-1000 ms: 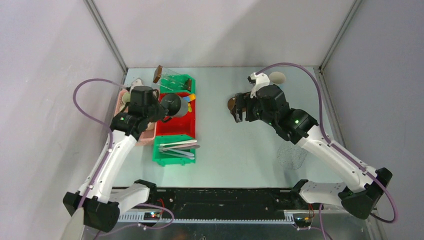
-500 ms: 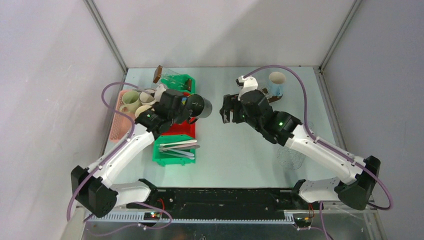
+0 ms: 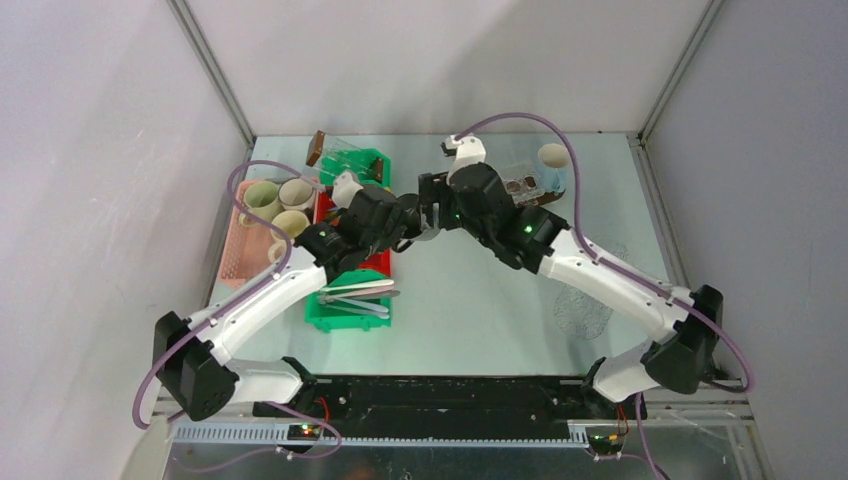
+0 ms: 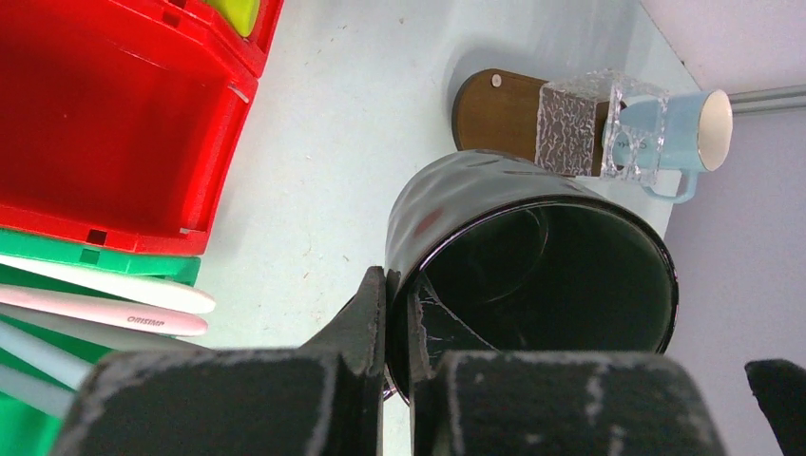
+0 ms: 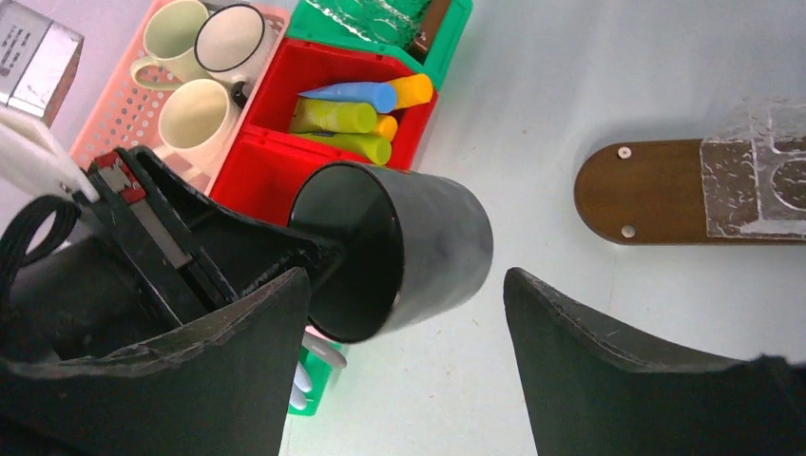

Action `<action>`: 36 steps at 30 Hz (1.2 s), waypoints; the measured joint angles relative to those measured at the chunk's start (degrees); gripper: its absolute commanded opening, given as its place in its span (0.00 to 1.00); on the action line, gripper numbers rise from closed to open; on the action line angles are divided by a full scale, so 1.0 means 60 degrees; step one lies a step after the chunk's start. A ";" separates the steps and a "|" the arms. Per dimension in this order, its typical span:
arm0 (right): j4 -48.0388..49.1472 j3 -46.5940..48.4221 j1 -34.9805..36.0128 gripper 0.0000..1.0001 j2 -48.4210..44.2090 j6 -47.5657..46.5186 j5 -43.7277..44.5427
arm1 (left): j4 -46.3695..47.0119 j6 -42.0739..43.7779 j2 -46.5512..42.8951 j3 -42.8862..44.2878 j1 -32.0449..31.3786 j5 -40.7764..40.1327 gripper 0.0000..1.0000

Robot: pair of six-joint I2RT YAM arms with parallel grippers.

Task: Prepare toiletry sets of a toothbrush and toothpaste on the tray
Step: Pick up the cup from the storage box.

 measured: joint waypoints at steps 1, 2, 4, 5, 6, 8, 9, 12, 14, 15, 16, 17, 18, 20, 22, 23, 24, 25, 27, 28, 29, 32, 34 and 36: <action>-0.0069 0.0208 0.0000 0.77 0.0164 -0.0004 -0.0018 | -0.0004 0.0007 0.0015 0.0029 -0.0055 -0.0073 0.01; -0.0186 0.0426 0.0000 0.76 0.0335 -0.0004 -0.0033 | -0.0011 0.0007 0.0033 0.0062 -0.0106 -0.0168 0.01; -0.0506 0.0820 0.0000 0.75 0.0656 0.0004 -0.0058 | -0.0047 0.0007 0.0036 0.0135 -0.0197 -0.0382 0.01; -0.0721 0.1093 0.0000 0.75 0.0871 0.0011 -0.0062 | -0.0062 0.0007 0.0036 0.0182 -0.0237 -0.0517 0.02; -0.0863 0.1249 0.0000 0.74 0.1024 0.0026 -0.0066 | -0.0055 0.0004 0.0036 0.0197 -0.0255 -0.0597 0.02; -0.1180 0.1523 0.0000 0.72 0.1308 0.0073 -0.0062 | -0.0062 -0.0004 0.0033 0.0240 -0.0302 -0.0812 0.02; -0.1402 0.1668 0.0000 0.71 0.1468 0.0087 -0.0055 | -0.0058 -0.0004 0.0033 0.0251 -0.0324 -0.0940 0.03; -0.1770 0.1825 0.0000 0.67 0.1756 0.0146 -0.0025 | -0.0076 -0.0007 0.0029 0.0251 -0.0404 -0.1231 0.03; -0.2044 0.1898 0.0000 0.64 0.1934 0.0178 0.0069 | -0.0106 -0.0007 0.0025 0.0251 -0.0477 -0.1392 0.04; -0.2127 0.1912 0.0000 0.61 0.1996 0.0189 0.0102 | -0.0120 -0.0011 0.0018 0.0251 -0.0528 -0.1494 0.05; -0.2222 0.1942 0.0000 0.60 0.2065 0.0219 0.0153 | -0.0131 -0.0011 0.0011 0.0251 -0.0561 -0.1545 0.05; -0.2262 0.1967 0.0000 0.57 0.2131 0.0233 0.0215 | -0.0138 -0.0015 0.0000 0.0251 -0.0616 -0.1617 0.05; -0.2291 0.1982 0.0000 0.53 0.2182 0.0255 0.0280 | -0.0138 -0.0015 -0.0007 0.0251 -0.0659 -0.1683 0.06; -0.2295 0.2004 0.0000 0.46 0.2240 0.0302 0.0339 | -0.0153 -0.0022 -0.0015 0.0251 -0.0761 -0.1781 0.06; -0.2299 0.2011 0.0015 0.37 0.2259 0.0317 0.0397 | -0.0186 -0.0076 -0.0015 0.0251 -0.0852 -0.1825 0.06; -0.2302 0.2029 0.0036 0.33 0.2262 0.0339 0.0426 | -0.0186 -0.0095 -0.0015 0.0251 -0.0918 -0.1861 0.07; -0.2313 0.2047 0.0051 0.24 0.2262 0.0306 0.0474 | -0.0186 -0.0109 -0.0015 0.0251 -0.0965 -0.1902 0.08; -0.2313 0.2051 0.0055 0.20 0.2266 0.0339 0.0590 | -0.0197 -0.0149 -0.0026 0.0251 -0.1024 -0.1978 0.09; -0.2317 0.2106 0.0051 0.07 0.2320 0.0386 0.0834 | -0.0178 -0.0193 -0.0055 0.0251 -0.1129 -0.2040 0.10; -0.2335 0.2116 0.0022 0.00 0.2361 0.0364 0.0940 | -0.0109 -0.0219 -0.0080 0.0251 -0.1202 -0.2084 0.11; -0.2357 0.2116 0.0018 0.00 0.2401 0.0313 0.1071 | -0.0033 -0.0208 -0.0106 0.0251 -0.1257 -0.2080 0.13; -0.2441 0.2116 0.0018 0.00 0.2514 0.0178 0.1351 | -0.0069 -0.0127 -0.0149 0.0251 -0.1373 -0.2084 0.25; -0.2452 0.2131 0.0018 0.00 0.2528 0.0117 0.1392 | -0.0066 -0.0051 -0.0211 0.0233 -0.1388 -0.2062 0.34; -0.2466 0.2175 0.0004 0.00 0.2528 0.0069 0.1362 | 0.0091 -0.0058 -0.0353 0.0153 -0.1388 -0.2055 0.43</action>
